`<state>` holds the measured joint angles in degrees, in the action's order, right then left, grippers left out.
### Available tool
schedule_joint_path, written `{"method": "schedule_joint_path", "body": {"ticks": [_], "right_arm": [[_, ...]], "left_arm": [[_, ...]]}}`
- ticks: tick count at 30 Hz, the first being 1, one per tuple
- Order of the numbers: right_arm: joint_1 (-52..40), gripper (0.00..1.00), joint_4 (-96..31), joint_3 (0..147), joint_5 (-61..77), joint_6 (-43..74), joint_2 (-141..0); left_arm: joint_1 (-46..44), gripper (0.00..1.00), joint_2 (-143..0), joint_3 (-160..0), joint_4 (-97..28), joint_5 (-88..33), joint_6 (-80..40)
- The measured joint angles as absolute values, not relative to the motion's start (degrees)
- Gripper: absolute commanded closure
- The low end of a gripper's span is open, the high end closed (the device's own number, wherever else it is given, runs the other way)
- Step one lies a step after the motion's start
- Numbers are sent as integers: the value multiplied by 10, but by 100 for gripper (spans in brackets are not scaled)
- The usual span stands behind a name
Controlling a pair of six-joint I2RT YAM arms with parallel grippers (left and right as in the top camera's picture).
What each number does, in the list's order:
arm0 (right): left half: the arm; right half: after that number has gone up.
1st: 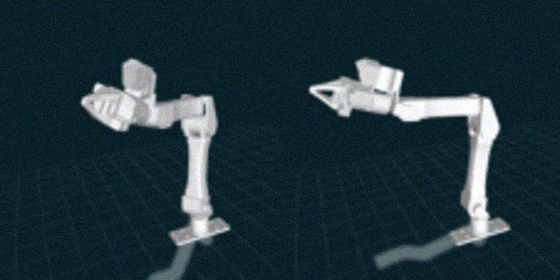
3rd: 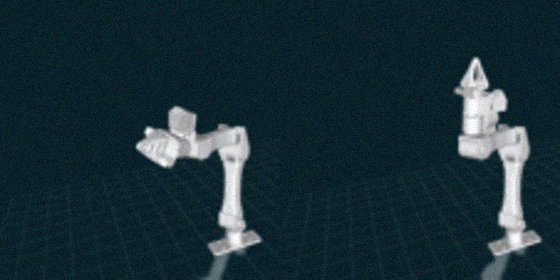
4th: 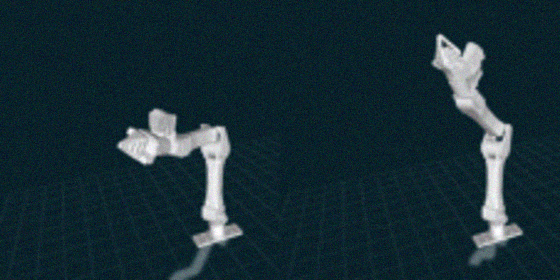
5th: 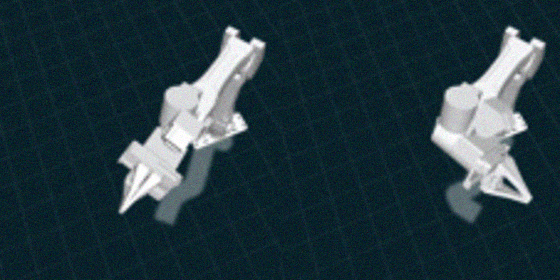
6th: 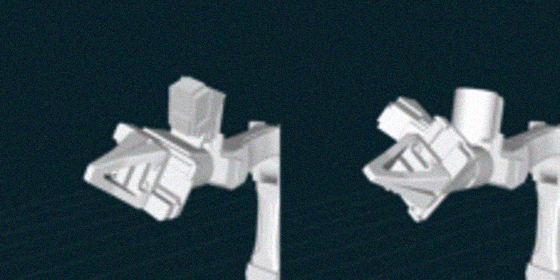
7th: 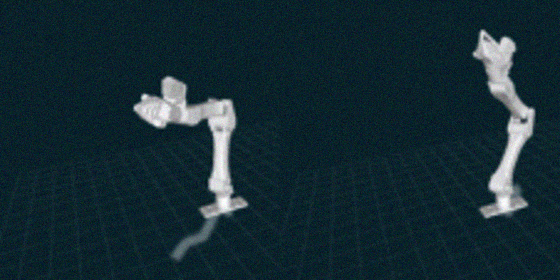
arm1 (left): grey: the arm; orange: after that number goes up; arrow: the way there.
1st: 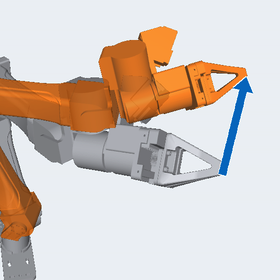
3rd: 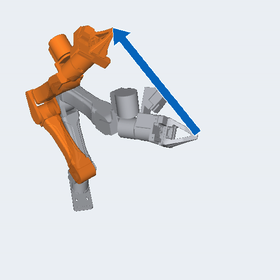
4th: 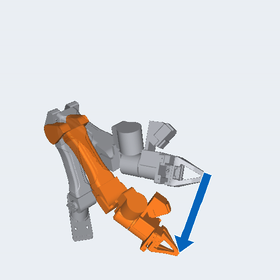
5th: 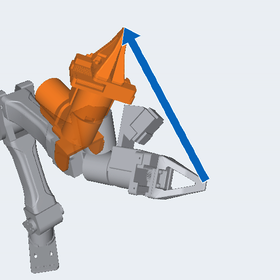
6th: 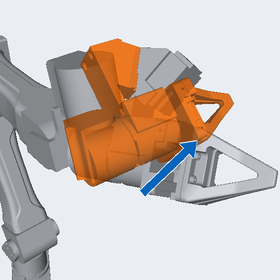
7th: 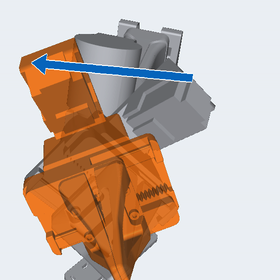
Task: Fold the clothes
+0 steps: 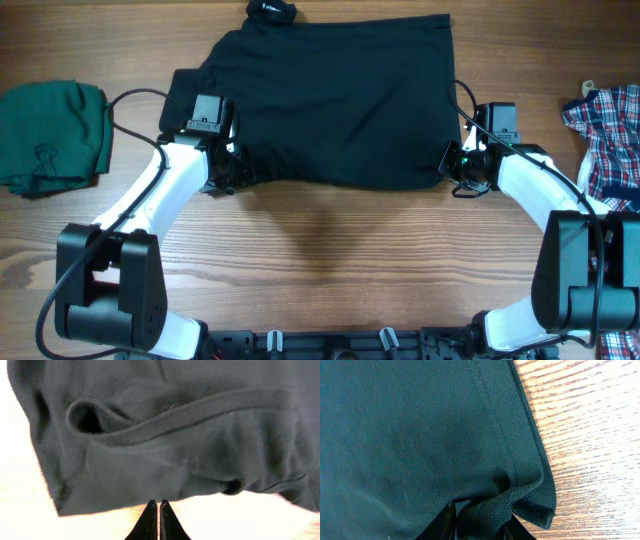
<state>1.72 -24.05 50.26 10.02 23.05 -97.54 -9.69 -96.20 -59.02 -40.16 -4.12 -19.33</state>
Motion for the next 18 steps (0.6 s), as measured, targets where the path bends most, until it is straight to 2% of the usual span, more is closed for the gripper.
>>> {"method": "schedule_joint_path", "body": {"ticks": [5, 12, 14, 18], "right_arm": [[17, 75, -241, 503, 100, 230, -975], [17, 75, -240, 503, 100, 230, -975], [17, 75, -240, 503, 100, 230, -975], [17, 75, -240, 503, 100, 230, -975]], "left_arm": [[-97, 96, -995, -590, -370, -44, -195], [-97, 96, -1025, -588, -243, -33, -196], [-97, 92, -1025, -587, -196, -32, -197], [-97, 76, -1026, -587, -152, -7, -198]]}}
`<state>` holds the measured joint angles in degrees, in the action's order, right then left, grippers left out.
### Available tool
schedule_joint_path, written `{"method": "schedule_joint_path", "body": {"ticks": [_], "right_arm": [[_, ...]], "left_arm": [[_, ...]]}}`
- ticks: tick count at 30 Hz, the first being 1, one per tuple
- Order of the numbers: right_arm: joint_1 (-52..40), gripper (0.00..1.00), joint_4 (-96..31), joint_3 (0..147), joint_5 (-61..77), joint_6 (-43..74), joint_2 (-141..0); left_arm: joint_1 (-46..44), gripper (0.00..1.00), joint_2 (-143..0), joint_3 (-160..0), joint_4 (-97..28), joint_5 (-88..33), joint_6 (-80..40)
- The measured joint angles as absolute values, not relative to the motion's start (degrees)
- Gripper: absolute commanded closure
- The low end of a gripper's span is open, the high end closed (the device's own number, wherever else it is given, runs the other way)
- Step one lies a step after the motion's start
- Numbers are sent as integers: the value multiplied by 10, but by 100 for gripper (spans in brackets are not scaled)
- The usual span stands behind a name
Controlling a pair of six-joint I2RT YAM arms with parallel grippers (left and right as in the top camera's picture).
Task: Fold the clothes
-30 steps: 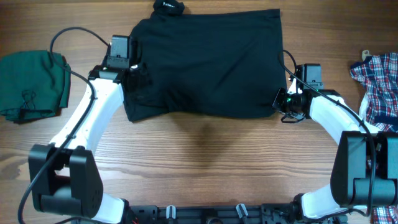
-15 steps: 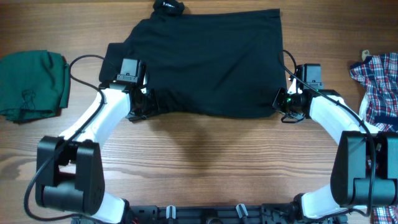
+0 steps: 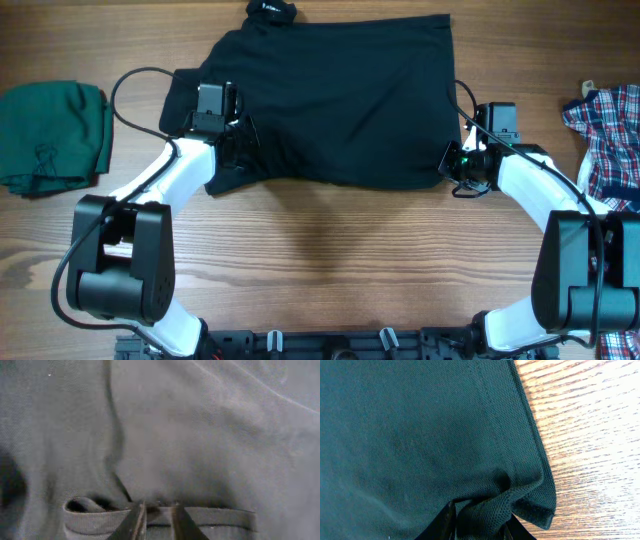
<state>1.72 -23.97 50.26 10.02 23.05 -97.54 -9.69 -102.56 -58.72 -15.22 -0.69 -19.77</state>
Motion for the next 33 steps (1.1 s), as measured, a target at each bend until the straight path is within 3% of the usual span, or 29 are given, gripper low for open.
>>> {"method": "schedule_joint_path", "body": {"ticks": [1, 3, 5, 6, 8, 9, 13, 15, 18, 19, 21, 25, 28, 33], "right_arm": [[17, 75, -240, 503, 100, 230, -975], [17, 75, -241, 503, 100, 228, -975], [17, 75, -241, 503, 100, 226, -975], [17, 75, -241, 503, 100, 224, -975], [17, 75, -241, 503, 100, 222, -975], [17, 75, -240, 503, 100, 222, -975], [17, 74, -239, 503, 100, 222, -975], [17, 75, -240, 503, 100, 222, -975], [17, 75, -241, 503, 100, 217, -975], [17, 74, -241, 503, 100, 215, -975], [17, 74, -241, 503, 100, 213, -975], [17, 73, -239, 503, 100, 213, -975], [17, 70, -239, 503, 100, 211, -975], [17, 71, -239, 503, 100, 204, -975]], "left_arm": [[-97, 73, -1026, -588, -161, 2, -198], [-97, 56, -1018, -599, -237, 8, -200], [-97, 47, -979, -616, -337, 19, -214], [-97, 37, -955, -627, -385, 23, -227], [-97, 6, -922, -635, -497, 22, -253], [-97, 2, -920, -635, -523, 18, -272], [-97, 4, -920, -627, -528, -22, -406], [-97, 19, -921, -608, -493, -34, -485], [-97, 23, -920, -574, -438, -42, -557], [-97, 32, -920, -554, -420, -44, -582], [-92, 40, -920, -526, -399, -46, -604], [-47, 40, -920, -472, -354, -46, -623], [-29, 27, -920, -470, -306, -46, -627], [-27, 30, -920, -469, -278, -46, -629]]}}
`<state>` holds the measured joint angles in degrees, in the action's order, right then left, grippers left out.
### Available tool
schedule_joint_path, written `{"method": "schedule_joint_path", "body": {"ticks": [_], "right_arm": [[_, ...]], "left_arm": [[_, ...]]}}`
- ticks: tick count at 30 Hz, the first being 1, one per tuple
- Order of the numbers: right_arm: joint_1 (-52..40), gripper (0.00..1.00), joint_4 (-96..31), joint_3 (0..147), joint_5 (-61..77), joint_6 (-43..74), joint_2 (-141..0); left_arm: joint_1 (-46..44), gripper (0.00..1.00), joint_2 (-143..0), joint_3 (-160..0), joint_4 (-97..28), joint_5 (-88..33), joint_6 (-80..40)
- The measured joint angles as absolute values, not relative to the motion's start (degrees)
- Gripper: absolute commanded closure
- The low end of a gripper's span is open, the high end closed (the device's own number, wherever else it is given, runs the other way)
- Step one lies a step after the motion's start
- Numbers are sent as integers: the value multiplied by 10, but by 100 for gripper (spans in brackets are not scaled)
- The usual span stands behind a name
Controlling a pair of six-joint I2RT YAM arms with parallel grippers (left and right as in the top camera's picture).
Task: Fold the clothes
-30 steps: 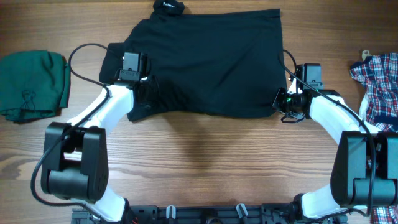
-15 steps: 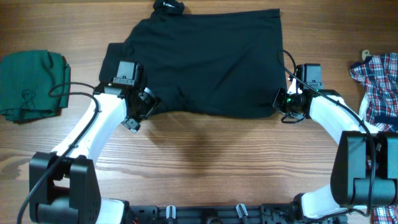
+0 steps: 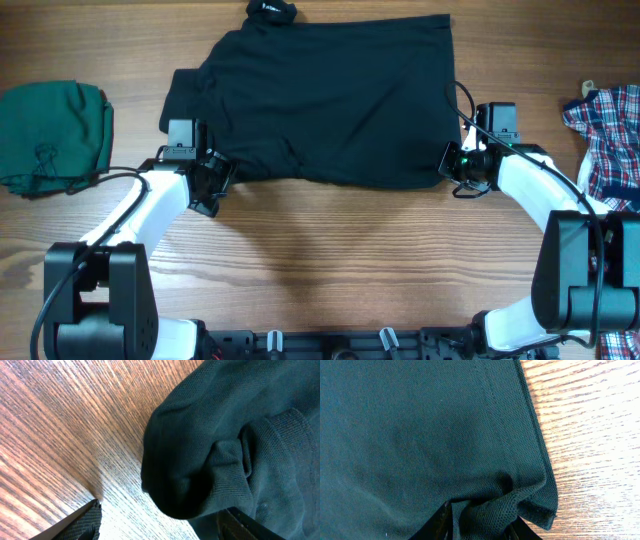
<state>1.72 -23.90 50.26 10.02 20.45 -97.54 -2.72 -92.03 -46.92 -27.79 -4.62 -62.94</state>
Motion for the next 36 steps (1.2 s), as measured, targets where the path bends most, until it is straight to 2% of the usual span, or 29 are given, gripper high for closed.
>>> {"method": "schedule_joint_path", "body": {"ticks": [2, 17, 19, 20, 22, 23, 24, 25, 26, 31, 36], "right_arm": [[17, 70, -239, 503, 100, 204, -975], [17, 70, -237, 503, 100, 203, -975], [17, 70, -237, 503, 100, 203, -975], [17, 70, -237, 503, 100, 202, -975], [17, 70, -237, 503, 100, 202, -975], [17, 71, -237, 503, 100, 202, -975], [17, 77, -237, 503, 100, 203, -975], [17, 89, -237, 503, 100, 202, -975], [17, 96, -242, 503, 98, 200, -975], [17, 96, -253, 503, 98, 198, -975], [17, 96, -326, 525, 76, 198, -976]], "left_arm": [[-27, 34, -920, -469, -278, -46, -631], [-27, 24, -926, -467, -223, -51, -633], [-27, 25, -930, -467, -205, -51, -633], [-27, 34, -930, -467, -204, -51, -633], [-27, 61, -930, -468, -205, -51, -631], [-27, 76, -930, -468, -208, -50, -633], [-27, 94, -930, -468, -216, -51, -634], [-27, 96, -931, -468, -223, -51, -635], [-27, 96, -931, -468, -230, -51, -635], [-25, 96, -931, -468, -237, -51, -609], [-25, 96, -926, -468, -238, -51, -555]]}}
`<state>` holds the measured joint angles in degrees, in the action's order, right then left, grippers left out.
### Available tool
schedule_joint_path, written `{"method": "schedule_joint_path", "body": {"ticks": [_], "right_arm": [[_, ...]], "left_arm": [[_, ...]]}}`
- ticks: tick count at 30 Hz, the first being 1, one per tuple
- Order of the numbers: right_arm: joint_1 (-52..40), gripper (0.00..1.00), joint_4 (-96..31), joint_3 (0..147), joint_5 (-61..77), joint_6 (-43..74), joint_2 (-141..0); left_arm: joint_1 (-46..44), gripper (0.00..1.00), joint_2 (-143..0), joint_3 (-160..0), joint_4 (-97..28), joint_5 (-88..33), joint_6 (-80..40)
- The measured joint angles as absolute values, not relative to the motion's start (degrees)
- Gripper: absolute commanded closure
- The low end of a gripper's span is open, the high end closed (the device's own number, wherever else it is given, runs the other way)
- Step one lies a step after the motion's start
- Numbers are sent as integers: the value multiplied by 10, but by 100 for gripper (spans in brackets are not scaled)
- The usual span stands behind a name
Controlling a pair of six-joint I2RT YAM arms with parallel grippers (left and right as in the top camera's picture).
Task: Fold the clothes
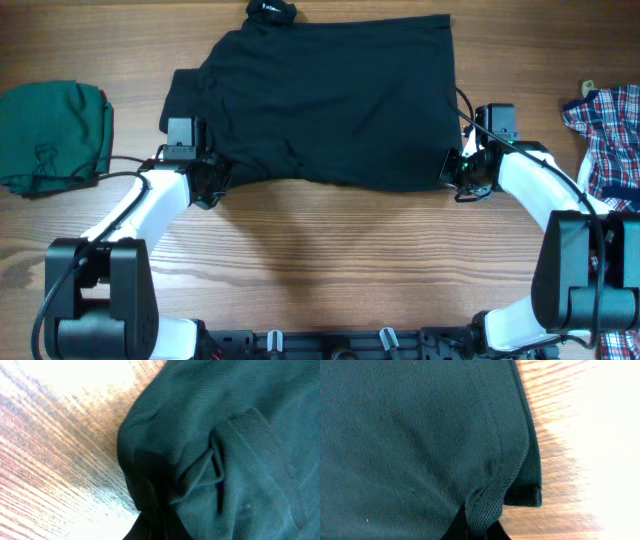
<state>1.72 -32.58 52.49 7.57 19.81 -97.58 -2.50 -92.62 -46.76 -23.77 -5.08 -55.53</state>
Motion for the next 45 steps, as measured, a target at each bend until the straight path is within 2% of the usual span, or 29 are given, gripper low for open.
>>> {"method": "schedule_joint_path", "body": {"ticks": [13, 24, 30, 36, 40, 45], "right_arm": [[17, 96, -401, 579, 31, 198, -976], [17, 96, -476, 591, 27, 201, -974], [17, 96, -534, 592, 14, 225, -905], [17, 96, -585, 593, 12, 231, -904], [17, 96, -583, 593, 12, 232, -904], [17, 96, -499, 594, 12, 238, -904]], "left_arm": [[-25, 96, -841, -468, -282, -51, -500], [-25, 96, -792, -469, -399, -33, -491], [-25, 96, -792, -469, -464, -33, -491], [-25, 96, -780, -469, -547, -33, -491], [-25, 96, -734, -469, -547, -33, -491], [-25, 96, -728, -469, -471, -33, -491]]}}
